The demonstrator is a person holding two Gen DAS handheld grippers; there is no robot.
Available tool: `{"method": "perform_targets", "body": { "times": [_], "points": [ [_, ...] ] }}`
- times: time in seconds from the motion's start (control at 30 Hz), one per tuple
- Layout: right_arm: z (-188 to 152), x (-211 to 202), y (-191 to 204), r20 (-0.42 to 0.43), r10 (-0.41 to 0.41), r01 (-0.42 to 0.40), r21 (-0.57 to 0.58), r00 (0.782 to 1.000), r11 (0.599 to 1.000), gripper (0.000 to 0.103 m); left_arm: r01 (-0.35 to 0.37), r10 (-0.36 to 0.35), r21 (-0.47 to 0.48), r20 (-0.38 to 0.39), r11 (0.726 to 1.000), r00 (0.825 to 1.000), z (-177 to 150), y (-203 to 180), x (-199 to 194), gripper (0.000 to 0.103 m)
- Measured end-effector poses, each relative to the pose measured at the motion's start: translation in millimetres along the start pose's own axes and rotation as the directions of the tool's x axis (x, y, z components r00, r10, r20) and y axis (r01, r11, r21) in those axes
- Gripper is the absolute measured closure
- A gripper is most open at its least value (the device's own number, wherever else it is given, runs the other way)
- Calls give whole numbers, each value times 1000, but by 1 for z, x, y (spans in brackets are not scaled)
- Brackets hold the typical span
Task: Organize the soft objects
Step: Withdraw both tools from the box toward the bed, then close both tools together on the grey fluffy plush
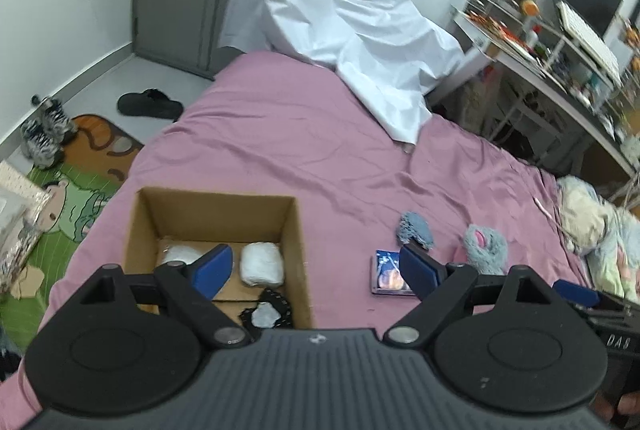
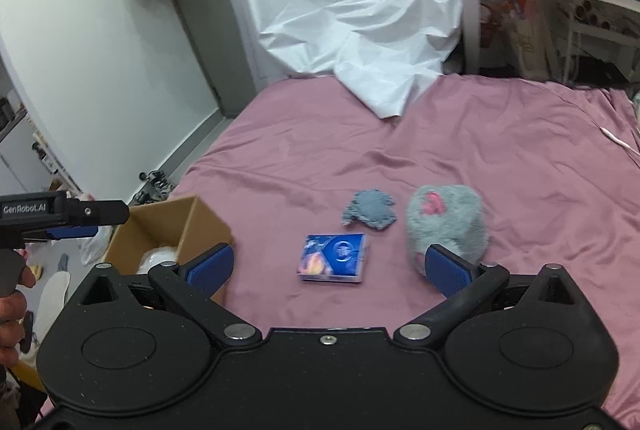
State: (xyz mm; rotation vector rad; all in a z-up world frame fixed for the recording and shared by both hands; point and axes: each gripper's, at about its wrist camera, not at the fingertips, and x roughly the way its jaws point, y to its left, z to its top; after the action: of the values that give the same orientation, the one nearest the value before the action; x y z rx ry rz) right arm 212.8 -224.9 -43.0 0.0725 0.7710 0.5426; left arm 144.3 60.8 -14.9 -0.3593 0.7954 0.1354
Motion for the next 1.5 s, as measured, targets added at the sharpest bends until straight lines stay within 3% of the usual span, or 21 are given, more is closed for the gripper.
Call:
{"method": "perform_targets", "body": {
  "times": [0.2, 0.73, 1.03, 1.23, 1.5],
  "points": [
    [5, 4, -23, -19, -25, 26, 49, 999, 998, 0, 27, -26, 78, -19, 997, 999, 1, -29, 12, 14],
    [12, 10, -73, -4, -34, 34, 143, 999, 989, 1, 59, -51, 83, -94, 995, 994, 14, -73, 60, 14],
    [16, 23, -90, -21, -63, 66, 188, 998, 980, 10, 116, -101, 119, -127, 986, 987, 14, -100, 91, 15],
    [18, 39, -104, -41, -39, 48, 253, 998, 966, 25, 146, -128, 105, -161, 984, 979, 13, -109, 118, 22],
    [16, 62, -116, -75, -16, 39, 314, 997, 949, 47, 181, -159, 81, -224, 980, 962, 12, -119, 152, 45]
  ]
}}
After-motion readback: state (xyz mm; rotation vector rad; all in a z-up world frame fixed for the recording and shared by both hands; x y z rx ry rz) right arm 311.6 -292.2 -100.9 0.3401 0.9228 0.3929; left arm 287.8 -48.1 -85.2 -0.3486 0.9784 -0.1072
